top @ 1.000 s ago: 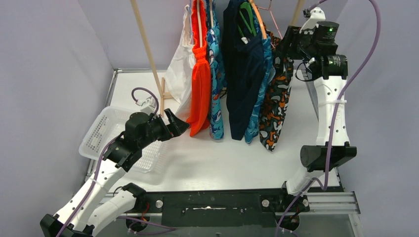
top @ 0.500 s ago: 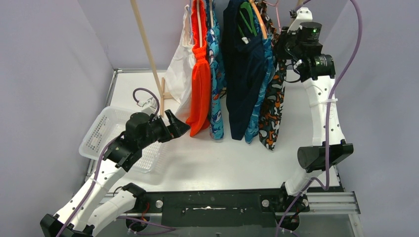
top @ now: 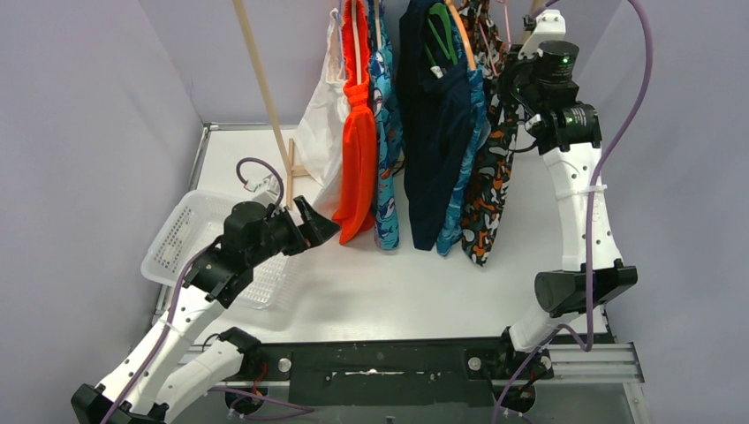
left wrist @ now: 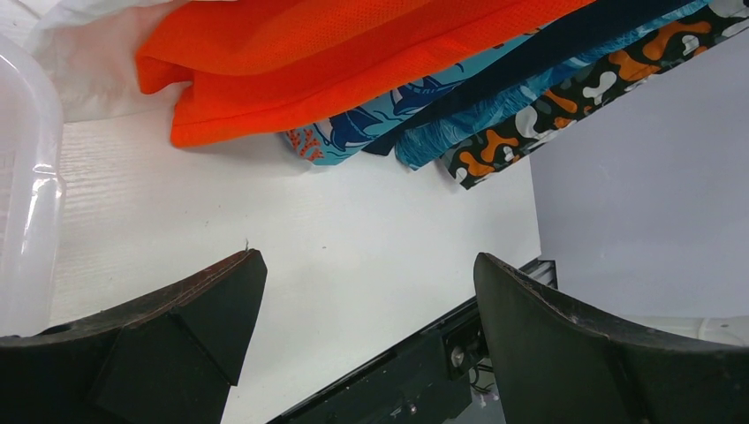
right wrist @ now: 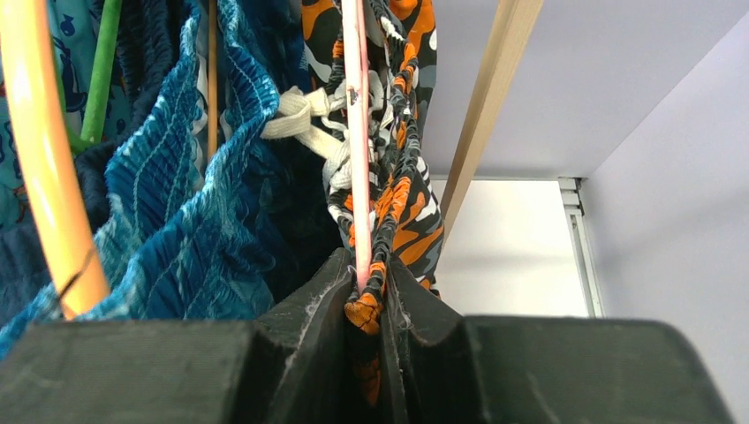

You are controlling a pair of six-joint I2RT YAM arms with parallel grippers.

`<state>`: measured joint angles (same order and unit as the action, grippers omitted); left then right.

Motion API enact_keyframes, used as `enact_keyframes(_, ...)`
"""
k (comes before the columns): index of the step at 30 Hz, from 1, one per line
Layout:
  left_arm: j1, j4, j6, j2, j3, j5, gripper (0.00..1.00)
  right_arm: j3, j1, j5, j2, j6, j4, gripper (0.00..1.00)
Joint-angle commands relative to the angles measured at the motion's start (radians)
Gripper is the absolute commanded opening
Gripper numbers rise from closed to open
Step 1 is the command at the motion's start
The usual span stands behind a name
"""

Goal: Remove the shorts from the hanger
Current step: Pick up the hanger from the clothes rod.

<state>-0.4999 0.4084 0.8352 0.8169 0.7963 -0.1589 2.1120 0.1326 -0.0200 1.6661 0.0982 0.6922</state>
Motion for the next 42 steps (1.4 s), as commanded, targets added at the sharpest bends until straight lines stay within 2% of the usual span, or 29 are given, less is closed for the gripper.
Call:
enact_keyframes(1,0.008,-0.025,0.007,-0.039,0.019,0.036,0.89,-0.031,0.007,0.041,-0.139,-0.012,-0.174,0.0)
enact_keyframes(10,0.008,-0.012,0.026,-0.082,0.003,0.081,0.9,-0.215,0.007,0.065,-0.263,0.005,-0.165,0.0)
enact_keyframes(14,0.008,-0.003,0.03,-0.086,0.007,0.066,0.9,-0.273,0.008,0.071,-0.313,0.026,-0.098,0.0)
enact_keyframes(19,0.01,0.027,0.054,-0.106,-0.015,0.073,0.9,-0.561,0.007,0.098,-0.504,0.137,-0.029,0.0)
enact_keyframes(22,0.011,0.042,0.073,-0.124,-0.033,0.071,0.9,-0.723,0.007,0.106,-0.632,0.215,0.08,0.0)
enact_keyframes(26,0.014,0.031,0.085,-0.14,-0.056,0.066,0.9,-0.84,0.007,0.01,-0.76,0.303,0.2,0.0)
enact_keyframes(29,0.015,0.0,0.083,-0.131,-0.063,0.045,0.9,-0.854,0.007,-0.091,-0.814,0.331,0.279,0.0)
enact_keyframes(34,0.015,-0.028,0.075,-0.084,-0.047,-0.004,0.9,-0.823,0.007,-0.141,-0.867,0.365,0.437,0.0)
enact_keyframes(42,0.015,-0.05,0.068,-0.051,-0.035,-0.052,0.9,-0.672,0.007,-0.224,-0.892,0.381,0.687,0.0)
